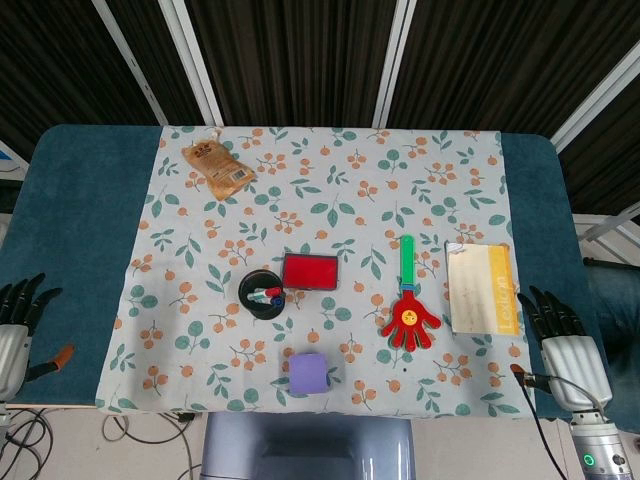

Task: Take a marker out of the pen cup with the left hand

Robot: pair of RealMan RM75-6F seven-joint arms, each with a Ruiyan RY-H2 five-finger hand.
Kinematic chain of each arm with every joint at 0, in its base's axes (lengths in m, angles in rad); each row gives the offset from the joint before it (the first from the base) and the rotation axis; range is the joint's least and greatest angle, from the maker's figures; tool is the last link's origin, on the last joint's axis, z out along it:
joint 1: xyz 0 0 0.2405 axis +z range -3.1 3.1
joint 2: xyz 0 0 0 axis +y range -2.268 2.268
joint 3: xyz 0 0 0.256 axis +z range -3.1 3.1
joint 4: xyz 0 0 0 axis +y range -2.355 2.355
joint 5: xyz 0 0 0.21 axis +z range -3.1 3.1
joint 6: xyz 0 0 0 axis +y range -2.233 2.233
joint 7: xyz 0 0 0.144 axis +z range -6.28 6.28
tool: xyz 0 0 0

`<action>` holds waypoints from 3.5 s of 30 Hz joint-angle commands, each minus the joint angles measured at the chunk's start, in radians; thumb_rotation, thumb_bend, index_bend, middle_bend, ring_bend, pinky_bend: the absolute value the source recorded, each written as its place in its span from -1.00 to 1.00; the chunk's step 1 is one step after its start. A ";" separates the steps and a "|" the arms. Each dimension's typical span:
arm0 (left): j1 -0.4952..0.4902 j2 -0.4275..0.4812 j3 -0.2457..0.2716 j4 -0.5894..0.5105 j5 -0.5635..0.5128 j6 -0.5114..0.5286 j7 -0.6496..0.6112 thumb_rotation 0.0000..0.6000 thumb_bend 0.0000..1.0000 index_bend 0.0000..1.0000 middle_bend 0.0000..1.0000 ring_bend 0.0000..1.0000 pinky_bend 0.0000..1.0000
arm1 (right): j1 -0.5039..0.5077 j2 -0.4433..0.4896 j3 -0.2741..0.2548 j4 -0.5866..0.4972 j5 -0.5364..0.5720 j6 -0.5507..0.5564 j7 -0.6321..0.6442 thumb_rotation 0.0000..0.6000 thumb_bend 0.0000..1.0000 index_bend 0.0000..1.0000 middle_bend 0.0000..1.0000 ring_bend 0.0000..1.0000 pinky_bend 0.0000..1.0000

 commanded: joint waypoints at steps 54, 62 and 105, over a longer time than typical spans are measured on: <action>-0.416 -0.007 -0.099 -0.118 -0.012 -0.480 -0.073 1.00 -0.62 -0.44 -0.94 -1.00 -1.00 | -0.009 0.008 -0.003 -0.007 0.009 0.001 -0.012 1.00 -0.93 -0.99 -1.00 -1.00 -0.70; -0.460 -0.140 -0.105 -0.088 -0.079 -0.499 0.015 1.00 -0.51 -0.37 -0.92 -1.00 -1.00 | -0.006 0.006 -0.002 -0.005 0.012 -0.006 -0.015 1.00 -0.94 -0.99 -1.00 -1.00 -0.70; -0.731 -0.324 -0.208 -0.046 -0.528 -0.661 0.158 1.00 -0.39 -0.11 -0.89 -1.00 -1.00 | -0.005 0.007 0.000 0.001 0.025 -0.012 -0.017 1.00 -0.94 -0.99 -1.00 -1.00 -0.70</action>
